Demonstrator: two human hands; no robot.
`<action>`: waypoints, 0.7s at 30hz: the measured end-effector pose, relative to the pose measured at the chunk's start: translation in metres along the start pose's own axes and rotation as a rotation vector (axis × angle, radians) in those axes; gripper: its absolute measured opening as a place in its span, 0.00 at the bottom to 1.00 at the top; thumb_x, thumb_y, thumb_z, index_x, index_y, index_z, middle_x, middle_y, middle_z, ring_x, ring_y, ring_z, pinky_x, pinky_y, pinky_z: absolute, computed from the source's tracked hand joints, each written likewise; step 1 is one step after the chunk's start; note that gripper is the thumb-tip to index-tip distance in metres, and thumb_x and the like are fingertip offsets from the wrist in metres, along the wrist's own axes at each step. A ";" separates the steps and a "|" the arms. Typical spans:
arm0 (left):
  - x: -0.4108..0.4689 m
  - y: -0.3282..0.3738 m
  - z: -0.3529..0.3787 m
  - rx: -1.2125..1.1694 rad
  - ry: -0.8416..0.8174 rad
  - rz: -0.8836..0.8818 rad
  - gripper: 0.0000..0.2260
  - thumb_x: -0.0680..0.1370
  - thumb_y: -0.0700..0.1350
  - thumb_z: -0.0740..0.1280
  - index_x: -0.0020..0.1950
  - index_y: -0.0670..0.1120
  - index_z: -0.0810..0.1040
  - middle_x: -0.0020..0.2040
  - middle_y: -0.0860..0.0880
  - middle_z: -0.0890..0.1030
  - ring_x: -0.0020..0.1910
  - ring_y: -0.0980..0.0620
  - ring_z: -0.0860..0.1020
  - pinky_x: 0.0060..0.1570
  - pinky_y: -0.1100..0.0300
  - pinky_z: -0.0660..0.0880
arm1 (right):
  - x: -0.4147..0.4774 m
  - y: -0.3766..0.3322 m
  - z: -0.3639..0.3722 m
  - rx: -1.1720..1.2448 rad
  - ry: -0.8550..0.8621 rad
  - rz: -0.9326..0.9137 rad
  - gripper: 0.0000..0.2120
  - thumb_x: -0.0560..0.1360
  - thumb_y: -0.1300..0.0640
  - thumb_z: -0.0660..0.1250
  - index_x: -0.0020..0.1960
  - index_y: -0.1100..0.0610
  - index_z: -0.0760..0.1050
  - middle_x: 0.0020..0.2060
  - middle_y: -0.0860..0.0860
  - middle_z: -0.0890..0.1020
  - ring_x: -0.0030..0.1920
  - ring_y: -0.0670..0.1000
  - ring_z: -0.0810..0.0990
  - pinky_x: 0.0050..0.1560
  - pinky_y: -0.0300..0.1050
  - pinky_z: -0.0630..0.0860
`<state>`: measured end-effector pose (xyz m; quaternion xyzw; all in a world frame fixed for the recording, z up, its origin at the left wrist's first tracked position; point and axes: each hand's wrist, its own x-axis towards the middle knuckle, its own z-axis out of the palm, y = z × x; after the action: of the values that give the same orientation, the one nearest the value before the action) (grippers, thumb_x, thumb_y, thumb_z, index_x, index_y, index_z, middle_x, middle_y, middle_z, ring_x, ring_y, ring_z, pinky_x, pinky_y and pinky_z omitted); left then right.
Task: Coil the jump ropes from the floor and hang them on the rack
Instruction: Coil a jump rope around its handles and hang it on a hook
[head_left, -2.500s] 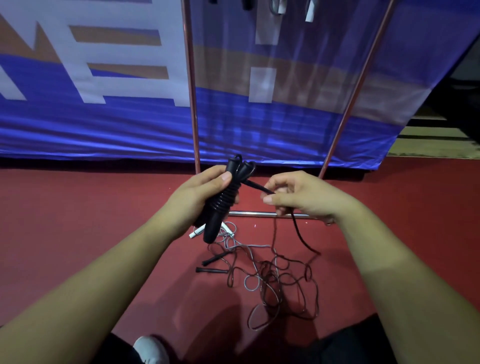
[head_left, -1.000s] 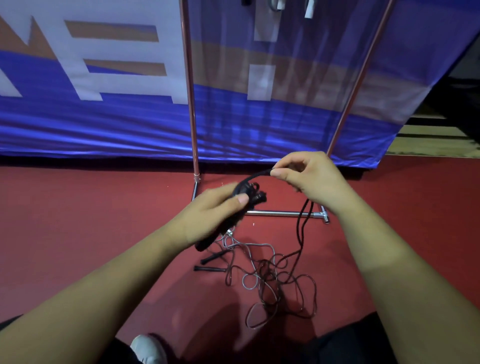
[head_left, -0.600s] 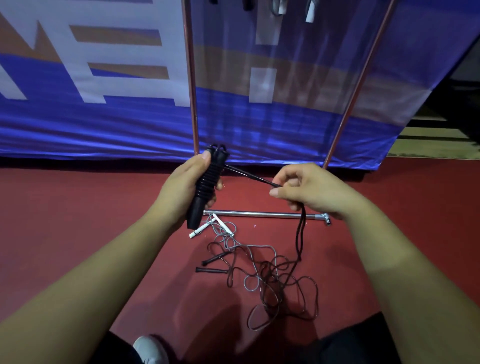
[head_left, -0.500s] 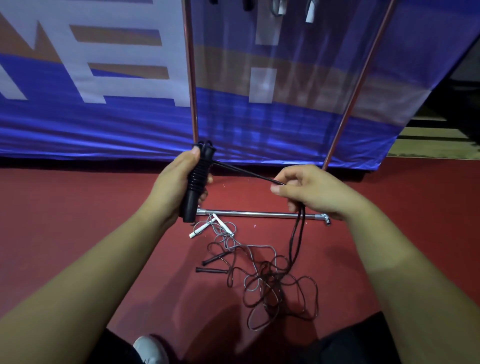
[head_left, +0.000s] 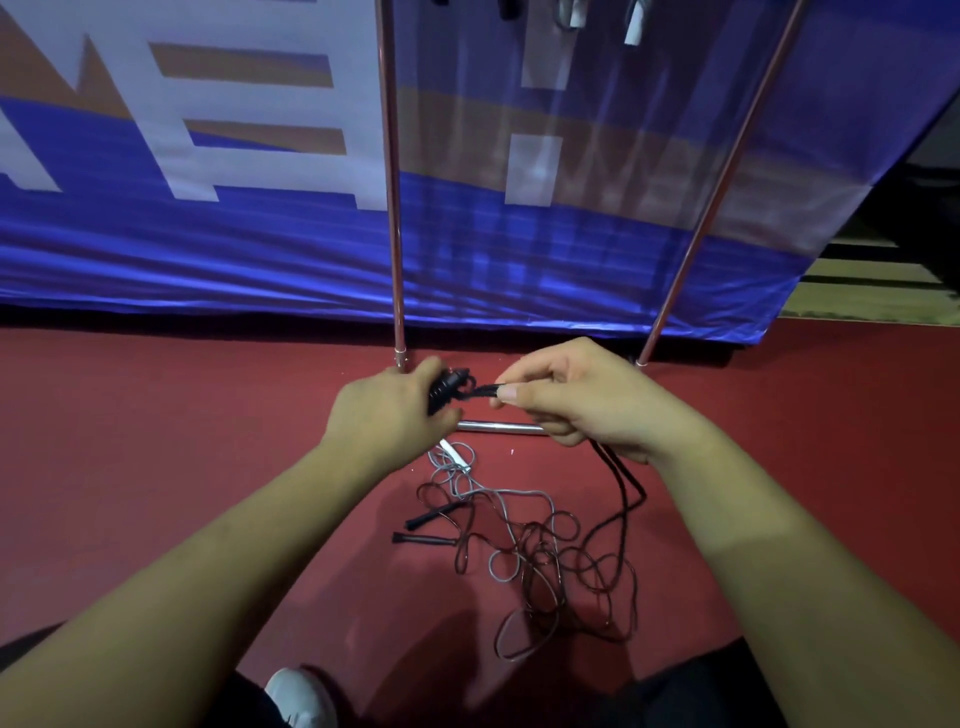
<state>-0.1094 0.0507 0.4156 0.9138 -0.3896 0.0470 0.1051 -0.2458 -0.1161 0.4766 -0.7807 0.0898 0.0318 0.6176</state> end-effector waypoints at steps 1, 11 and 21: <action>-0.001 0.003 0.002 0.017 -0.021 0.022 0.22 0.73 0.71 0.61 0.58 0.57 0.72 0.46 0.50 0.81 0.47 0.44 0.81 0.38 0.56 0.71 | 0.000 -0.001 0.000 0.017 0.001 -0.009 0.07 0.79 0.63 0.66 0.49 0.67 0.80 0.25 0.50 0.62 0.26 0.47 0.57 0.25 0.37 0.57; -0.006 0.021 0.000 -0.065 -0.164 0.194 0.21 0.75 0.69 0.56 0.57 0.57 0.75 0.43 0.51 0.82 0.48 0.45 0.81 0.40 0.56 0.71 | 0.005 0.004 -0.014 0.120 0.212 -0.046 0.06 0.79 0.63 0.66 0.45 0.64 0.78 0.23 0.46 0.62 0.24 0.45 0.56 0.25 0.37 0.55; -0.016 0.022 -0.023 -0.762 -0.361 0.382 0.08 0.77 0.64 0.56 0.46 0.68 0.75 0.34 0.53 0.77 0.32 0.54 0.74 0.35 0.55 0.72 | 0.013 0.023 -0.037 -0.164 0.387 -0.102 0.06 0.72 0.59 0.75 0.44 0.62 0.81 0.24 0.45 0.74 0.24 0.41 0.68 0.28 0.31 0.65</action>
<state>-0.1360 0.0523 0.4386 0.7155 -0.5525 -0.2409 0.3533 -0.2396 -0.1582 0.4609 -0.8234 0.1642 -0.1430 0.5240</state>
